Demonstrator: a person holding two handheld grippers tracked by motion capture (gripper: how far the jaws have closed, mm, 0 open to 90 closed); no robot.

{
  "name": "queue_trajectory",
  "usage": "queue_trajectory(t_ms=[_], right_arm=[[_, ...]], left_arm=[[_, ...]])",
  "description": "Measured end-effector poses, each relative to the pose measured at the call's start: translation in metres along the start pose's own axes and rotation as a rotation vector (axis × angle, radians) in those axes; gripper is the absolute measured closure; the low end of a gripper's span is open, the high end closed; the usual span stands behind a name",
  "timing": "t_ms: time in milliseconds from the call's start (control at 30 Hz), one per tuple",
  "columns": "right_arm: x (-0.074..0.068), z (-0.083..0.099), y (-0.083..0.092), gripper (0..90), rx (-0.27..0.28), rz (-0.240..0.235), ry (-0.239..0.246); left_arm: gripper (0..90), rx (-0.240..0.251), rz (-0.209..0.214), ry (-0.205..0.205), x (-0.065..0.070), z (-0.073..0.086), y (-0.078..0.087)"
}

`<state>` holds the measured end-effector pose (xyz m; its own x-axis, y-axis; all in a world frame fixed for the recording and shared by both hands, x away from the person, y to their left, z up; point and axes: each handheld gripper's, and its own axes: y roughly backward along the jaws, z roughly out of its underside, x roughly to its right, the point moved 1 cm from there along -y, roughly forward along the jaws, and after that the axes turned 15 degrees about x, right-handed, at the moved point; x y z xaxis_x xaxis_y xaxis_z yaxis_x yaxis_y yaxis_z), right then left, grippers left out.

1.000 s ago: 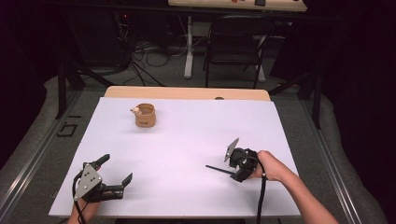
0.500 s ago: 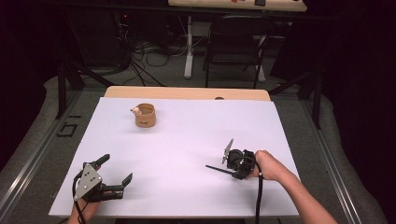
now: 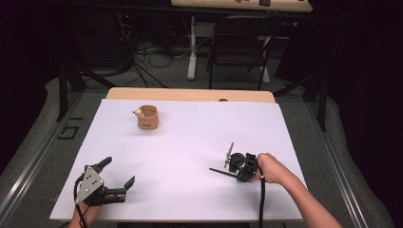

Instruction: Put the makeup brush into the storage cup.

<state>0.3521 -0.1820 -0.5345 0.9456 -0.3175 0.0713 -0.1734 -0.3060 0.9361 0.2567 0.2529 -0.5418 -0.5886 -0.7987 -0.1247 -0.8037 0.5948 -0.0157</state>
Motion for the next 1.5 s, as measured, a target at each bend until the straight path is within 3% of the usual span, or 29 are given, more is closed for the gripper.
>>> queue_trajectory(t_ms=[467, 767, 1133, 1333, 1433, 1500], right_arm=[[0.000, -0.002, -0.002, 83.3, -0.037, 0.003, -0.001], [0.000, -0.001, -0.001, 84.0, -0.016, 0.008, -0.011], [-0.002, -0.007, 0.010, 84.0, -0.005, 0.041, 0.027], [-0.002, -0.010, 0.015, 84.0, -0.030, 0.042, 0.047], [-0.002, -0.011, 0.015, 84.0, 0.001, 0.056, 0.053], [-0.002, -0.014, 0.019, 84.0, -0.029, 0.051, 0.065]], left_arm=[[0.0, -0.003, 0.003, -0.003, 0.000, 0.000, 0.000], [0.0, -0.003, 0.002, 0.000, 0.000, 0.000, 0.000], [0.0, -0.003, 0.002, 0.001, 0.000, 0.000, 0.000], [0.0, -0.003, 0.003, -0.002, -0.001, 0.000, 0.001], [0.0, -0.004, 0.003, 0.001, 0.000, 0.000, 0.001], [0.0, -0.005, 0.004, 0.000, 0.000, 0.000, 0.000]])
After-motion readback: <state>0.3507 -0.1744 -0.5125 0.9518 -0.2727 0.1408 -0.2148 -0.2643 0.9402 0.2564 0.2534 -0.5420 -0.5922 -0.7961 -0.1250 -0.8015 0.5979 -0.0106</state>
